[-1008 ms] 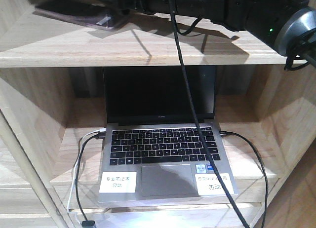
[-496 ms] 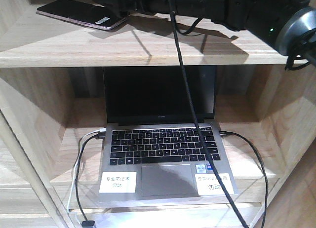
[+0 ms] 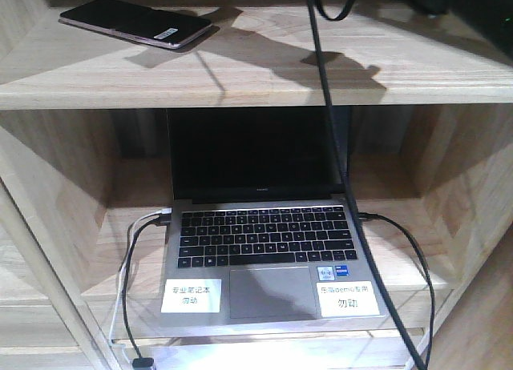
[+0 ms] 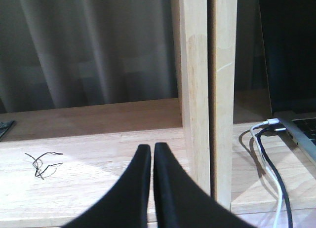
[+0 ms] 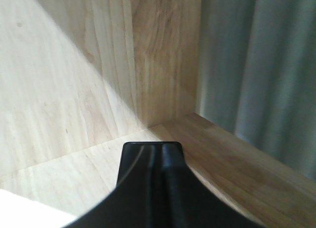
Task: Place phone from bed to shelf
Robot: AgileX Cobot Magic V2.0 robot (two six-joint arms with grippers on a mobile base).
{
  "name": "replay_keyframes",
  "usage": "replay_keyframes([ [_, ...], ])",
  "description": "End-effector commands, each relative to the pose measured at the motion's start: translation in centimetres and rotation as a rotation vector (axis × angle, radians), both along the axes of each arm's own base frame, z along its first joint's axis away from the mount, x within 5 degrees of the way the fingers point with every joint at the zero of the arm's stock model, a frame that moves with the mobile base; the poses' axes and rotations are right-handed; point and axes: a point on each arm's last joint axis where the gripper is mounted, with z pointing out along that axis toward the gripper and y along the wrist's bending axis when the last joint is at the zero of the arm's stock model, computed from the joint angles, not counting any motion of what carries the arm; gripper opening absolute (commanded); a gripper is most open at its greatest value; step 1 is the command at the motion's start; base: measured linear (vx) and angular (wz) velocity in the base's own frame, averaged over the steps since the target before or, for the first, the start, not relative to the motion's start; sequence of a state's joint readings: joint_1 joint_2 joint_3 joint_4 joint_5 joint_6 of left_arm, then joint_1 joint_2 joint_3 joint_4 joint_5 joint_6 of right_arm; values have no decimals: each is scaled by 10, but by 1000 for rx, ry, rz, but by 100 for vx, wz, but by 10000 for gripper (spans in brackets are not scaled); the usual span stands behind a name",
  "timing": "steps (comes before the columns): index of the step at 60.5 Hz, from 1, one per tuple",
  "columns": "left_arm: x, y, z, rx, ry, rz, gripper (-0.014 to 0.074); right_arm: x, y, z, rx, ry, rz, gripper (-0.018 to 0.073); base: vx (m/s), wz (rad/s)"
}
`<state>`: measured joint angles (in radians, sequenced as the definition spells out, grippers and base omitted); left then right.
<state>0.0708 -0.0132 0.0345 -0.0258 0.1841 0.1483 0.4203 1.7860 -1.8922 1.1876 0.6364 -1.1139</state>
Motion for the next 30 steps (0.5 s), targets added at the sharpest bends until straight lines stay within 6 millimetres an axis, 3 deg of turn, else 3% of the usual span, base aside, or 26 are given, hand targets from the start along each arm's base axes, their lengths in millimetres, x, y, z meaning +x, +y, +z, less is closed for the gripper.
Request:
replay_keyframes([
  [1, -1, 0, 15, -8, -108, 0, 1, -19, -14, 36, 51, -61, -56, -6, 0, 0],
  [12, -1, 0, 15, -8, -108, 0, 1, -23, -28, 38, 13, -3, -182, -6, 0, 0],
  [19, -1, 0, 15, -8, -108, 0, 1, -31, -40, 24, -11, 4, -274, -6, 0, 0],
  [30, -1, 0, 15, -8, -108, 0, 1, -63, -68, 4, 10, -28, -417, -6, 0, 0],
])
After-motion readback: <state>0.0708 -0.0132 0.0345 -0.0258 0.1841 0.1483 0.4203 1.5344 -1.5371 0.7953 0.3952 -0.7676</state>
